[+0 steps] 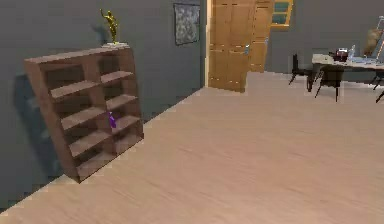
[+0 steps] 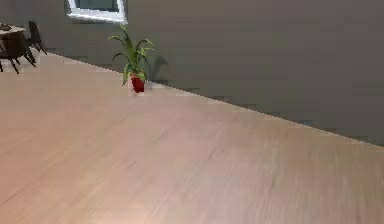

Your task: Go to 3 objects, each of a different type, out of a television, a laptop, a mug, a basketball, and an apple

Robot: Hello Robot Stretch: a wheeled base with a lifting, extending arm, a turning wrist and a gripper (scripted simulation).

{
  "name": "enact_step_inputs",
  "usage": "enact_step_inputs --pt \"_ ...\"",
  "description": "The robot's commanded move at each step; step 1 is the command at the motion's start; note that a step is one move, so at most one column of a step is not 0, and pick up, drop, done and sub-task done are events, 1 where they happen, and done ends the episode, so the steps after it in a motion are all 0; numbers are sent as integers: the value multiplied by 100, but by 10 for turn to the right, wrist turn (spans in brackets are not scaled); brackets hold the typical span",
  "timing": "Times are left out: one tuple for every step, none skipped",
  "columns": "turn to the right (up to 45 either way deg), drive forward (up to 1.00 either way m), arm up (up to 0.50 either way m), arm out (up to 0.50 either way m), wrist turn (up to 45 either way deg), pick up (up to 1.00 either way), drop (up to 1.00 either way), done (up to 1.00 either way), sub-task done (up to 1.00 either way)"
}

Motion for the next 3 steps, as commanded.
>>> enact_step_inputs --pt "-450 0 0 0 0 0 0 0 0" --pt "-450 0 0 0 0 0 0 0 0" --pt "-210 0 0 0 0 0 0 0 0"
